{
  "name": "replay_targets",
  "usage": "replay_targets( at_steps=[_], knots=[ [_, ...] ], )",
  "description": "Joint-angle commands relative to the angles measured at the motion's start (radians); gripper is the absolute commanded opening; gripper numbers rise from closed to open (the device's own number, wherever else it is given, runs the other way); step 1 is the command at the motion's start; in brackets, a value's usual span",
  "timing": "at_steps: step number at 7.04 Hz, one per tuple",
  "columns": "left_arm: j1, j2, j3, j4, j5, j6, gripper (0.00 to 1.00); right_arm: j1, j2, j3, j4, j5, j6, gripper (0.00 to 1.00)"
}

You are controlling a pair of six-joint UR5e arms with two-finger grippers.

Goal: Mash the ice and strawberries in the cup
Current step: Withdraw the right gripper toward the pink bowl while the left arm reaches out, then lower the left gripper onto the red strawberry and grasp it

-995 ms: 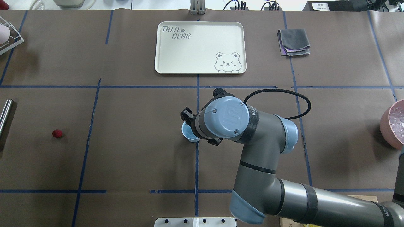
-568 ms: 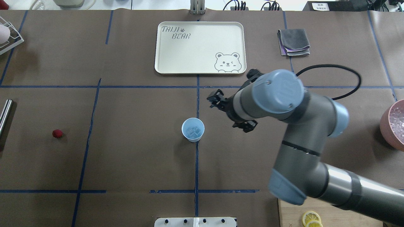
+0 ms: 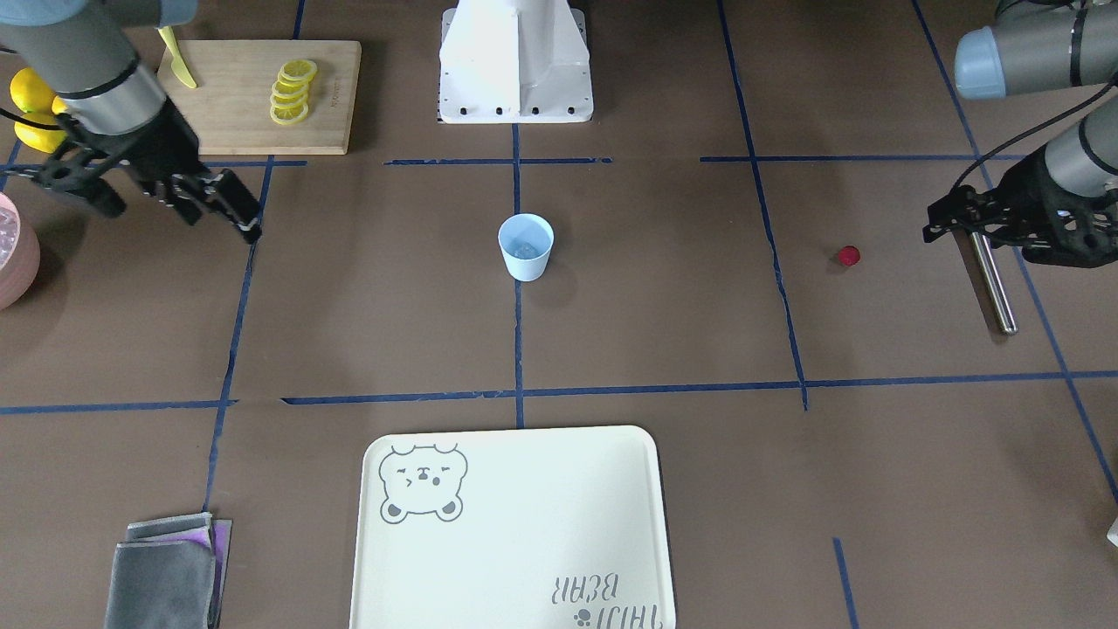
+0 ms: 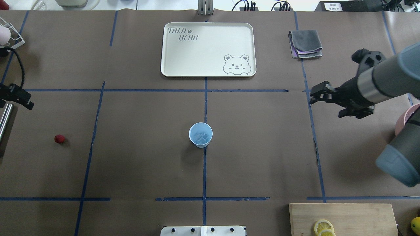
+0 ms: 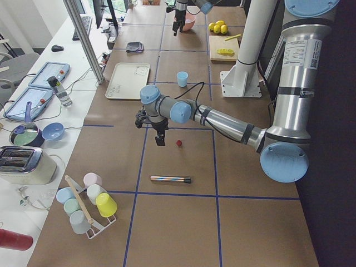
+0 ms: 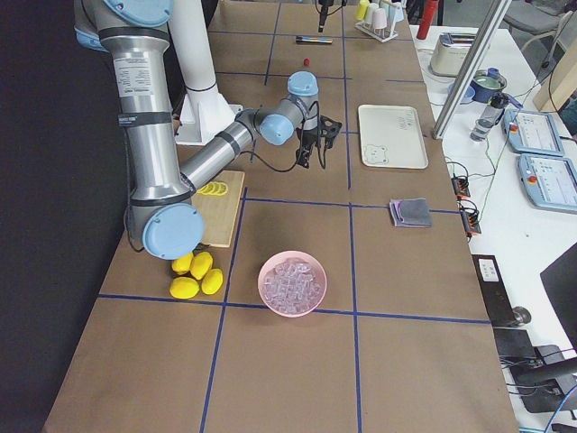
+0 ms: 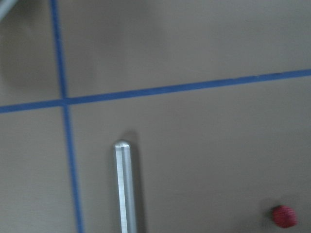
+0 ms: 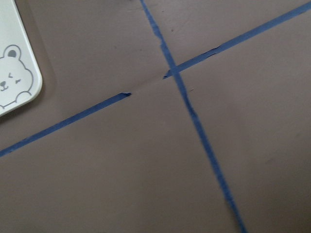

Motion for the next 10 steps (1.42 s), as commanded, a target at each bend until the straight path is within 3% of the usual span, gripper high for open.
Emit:
replay_targets(
  at_steps=[1, 4, 10],
  knots=[
    [0.243, 0.042, 0.004, -0.224, 0.265, -0.312, 1.0, 0.136, -0.082, -0.006, 0.002, 0.094, -0.217, 1.0],
    [0.296, 0.123, 0.072, -0.428, 0.303, -0.364, 1.0, 0.141, -0.079, -0.011, 0.003, 0.093, -0.217, 1.0],
    [0.348, 0.096, 0.097, -0.461, 0.307, -0.424, 0.97, 0.141, -0.082, -0.006, 0.005, 0.082, -0.216, 1.0]
  ],
)
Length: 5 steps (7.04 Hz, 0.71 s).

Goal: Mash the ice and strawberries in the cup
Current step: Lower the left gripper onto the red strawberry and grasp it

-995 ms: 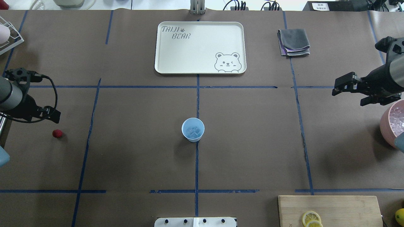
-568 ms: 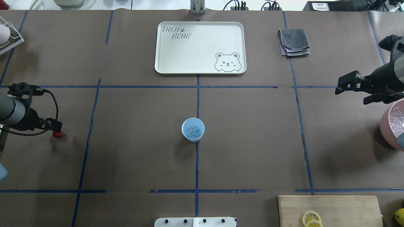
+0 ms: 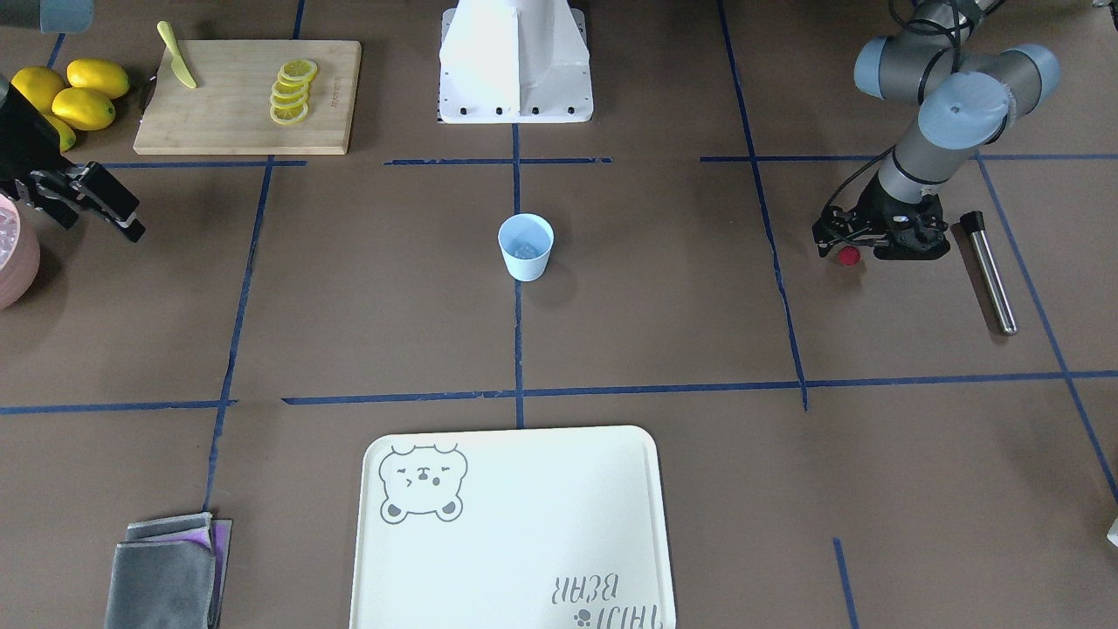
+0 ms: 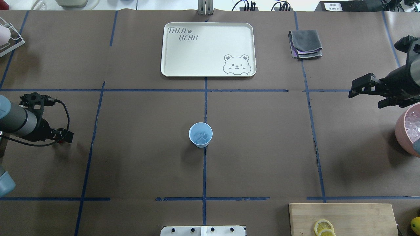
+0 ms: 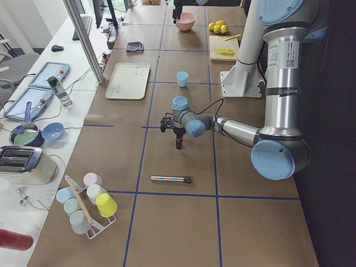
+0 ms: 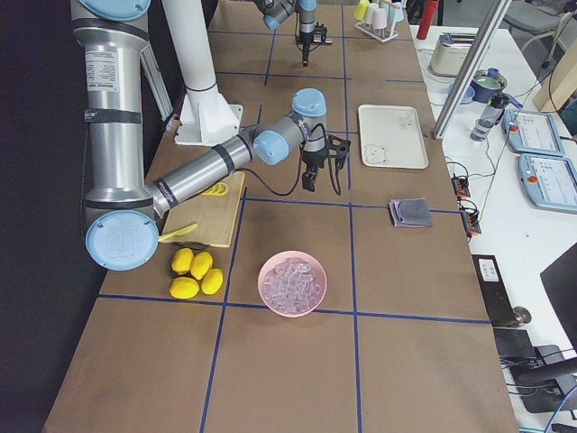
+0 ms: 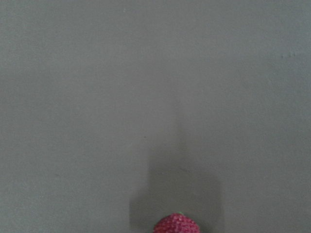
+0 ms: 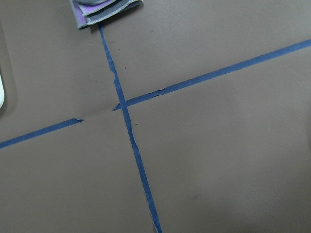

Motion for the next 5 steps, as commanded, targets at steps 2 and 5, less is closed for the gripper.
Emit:
replay_targets(
  at_steps=[2, 5],
  knots=[
    [0.001, -0.001, 0.043, -0.084, 0.003, -0.005, 0.97, 0.0, 0.002, 0.0, 0.0, -0.006, 0.004, 1.0],
    [0.001, -0.001, 0.046, -0.095, 0.003, -0.005, 0.6, 0.0, 0.002, 0.003, 0.0, -0.007, 0.004, 1.0]
  ],
)
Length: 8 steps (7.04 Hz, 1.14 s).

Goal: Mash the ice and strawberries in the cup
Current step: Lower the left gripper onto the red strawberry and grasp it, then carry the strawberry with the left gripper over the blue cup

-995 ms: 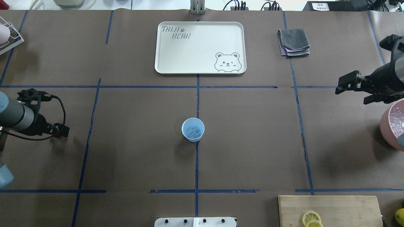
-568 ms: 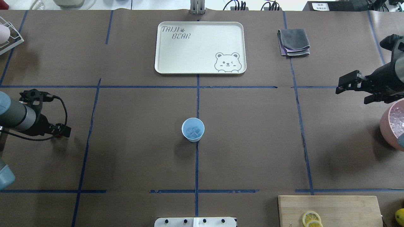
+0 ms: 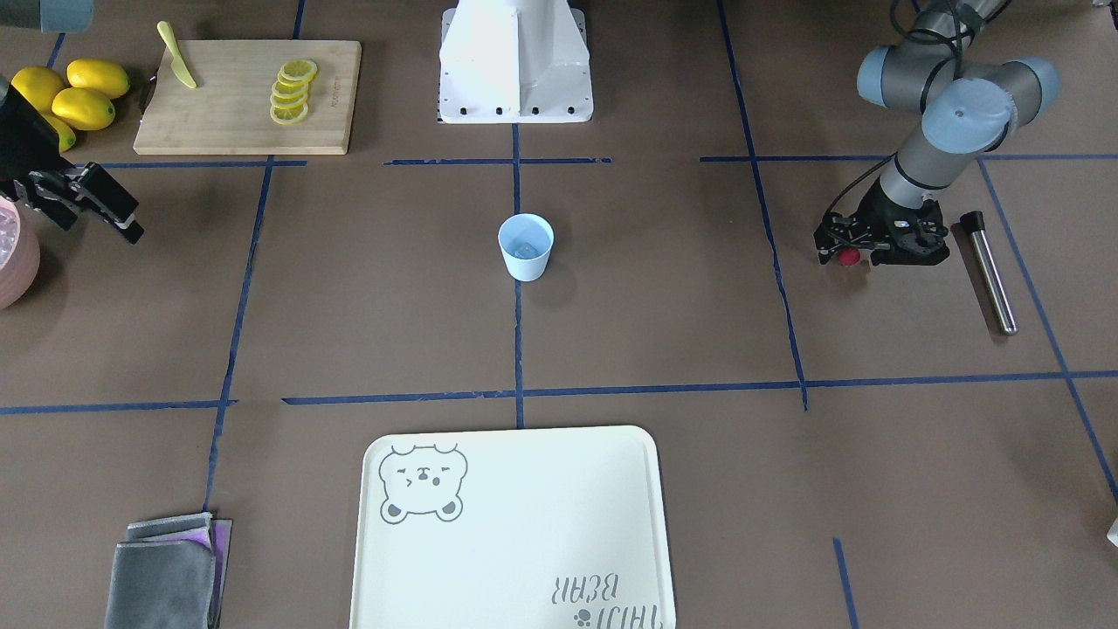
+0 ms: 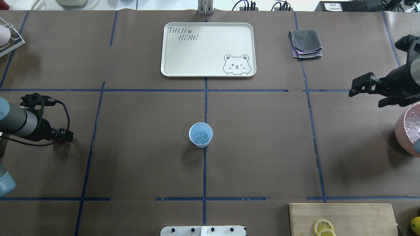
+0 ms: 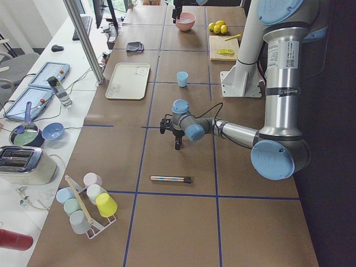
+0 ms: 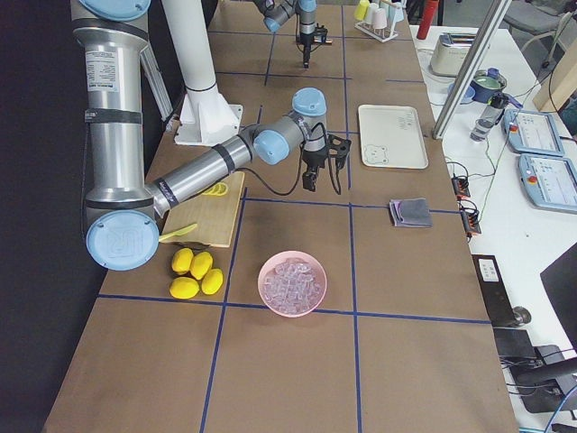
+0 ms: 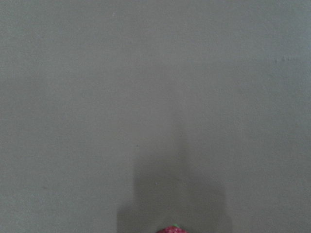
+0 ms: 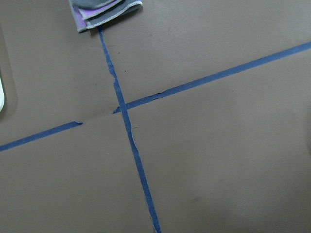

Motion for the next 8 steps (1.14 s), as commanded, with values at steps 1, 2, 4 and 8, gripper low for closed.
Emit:
replay_targets(
  at_steps=[1, 2, 4, 8],
  knots=[
    [-0.002, 0.002, -0.005, -0.003, 0.0, 0.0, 0.25, 0.0, 0.0, 0.001, 0.0, 0.0, 0.0, 1.0],
    [-0.003, 0.002, -0.013, -0.003, -0.001, -0.002, 0.03, 0.0, 0.0, 0.0, 0.0, 0.0, 0.0, 1.0],
    [-0.003, 0.002, -0.047, -0.001, 0.0, -0.078, 0.0, 0.0, 0.003, 0.001, 0.0, 0.0, 0.012, 1.0],
    [0.038, -0.184, -0.208, 0.038, -0.055, -0.375, 0.0, 0.006, 0.003, 0.001, 0.0, 0.0, 0.009, 1.0]
  ],
)
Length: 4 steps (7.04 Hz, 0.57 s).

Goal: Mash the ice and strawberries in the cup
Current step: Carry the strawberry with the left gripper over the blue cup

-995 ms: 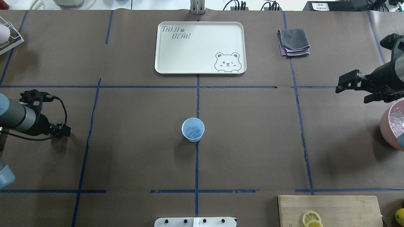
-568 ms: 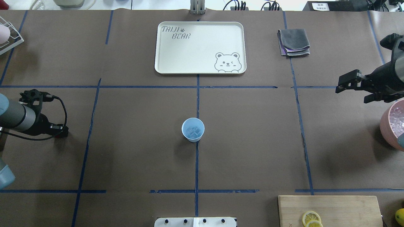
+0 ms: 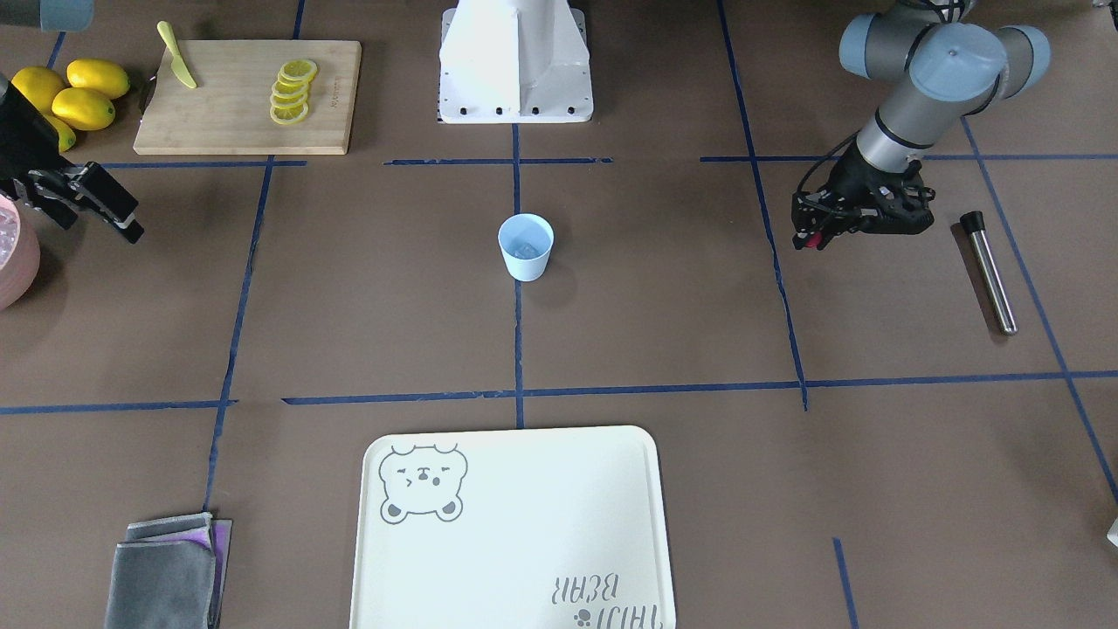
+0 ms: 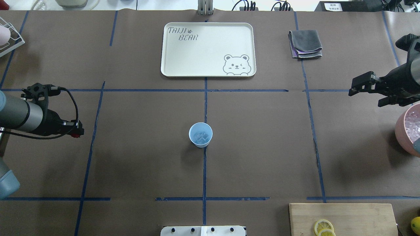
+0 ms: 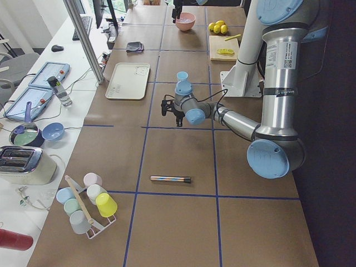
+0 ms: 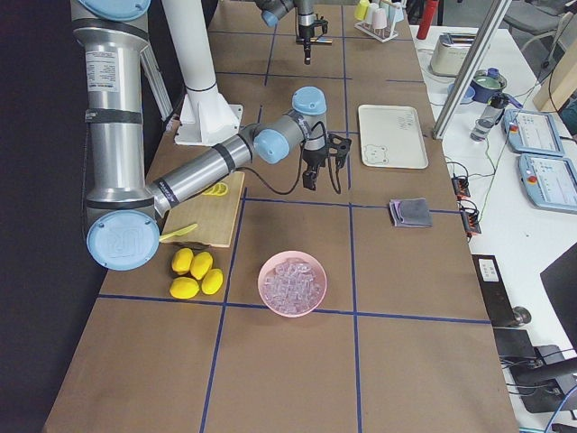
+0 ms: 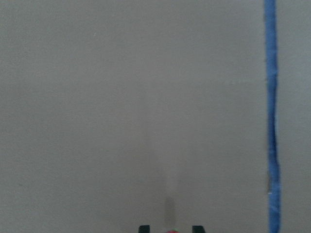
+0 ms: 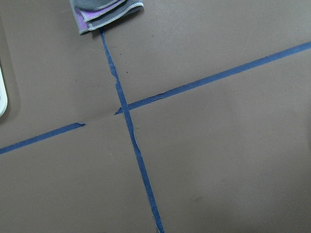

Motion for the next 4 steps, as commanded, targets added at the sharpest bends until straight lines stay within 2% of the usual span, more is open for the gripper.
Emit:
replay_targets(
  at_steps=[1, 2, 3, 4],
  knots=[
    [0.072, -0.205, -0.021, 0.009, -0.03, -0.189, 0.0, 0.003, 0.0, -0.003, 0.0, 0.0, -0.007, 1.0],
    [0.162, -0.33, 0.006, 0.01, -0.018, -0.286, 0.0, 0.005, 0.0, -0.004, 0.0, 0.0, -0.011, 1.0],
    [0.206, -0.424, 0.063, 0.01, 0.001, -0.354, 0.0, 0.005, 0.0, -0.007, 0.0, -0.006, -0.012, 1.0],
    [0.237, -0.51, 0.127, 0.01, 0.078, -0.359, 0.0, 0.003, 0.002, -0.007, 0.0, -0.017, -0.012, 1.0]
  ],
)
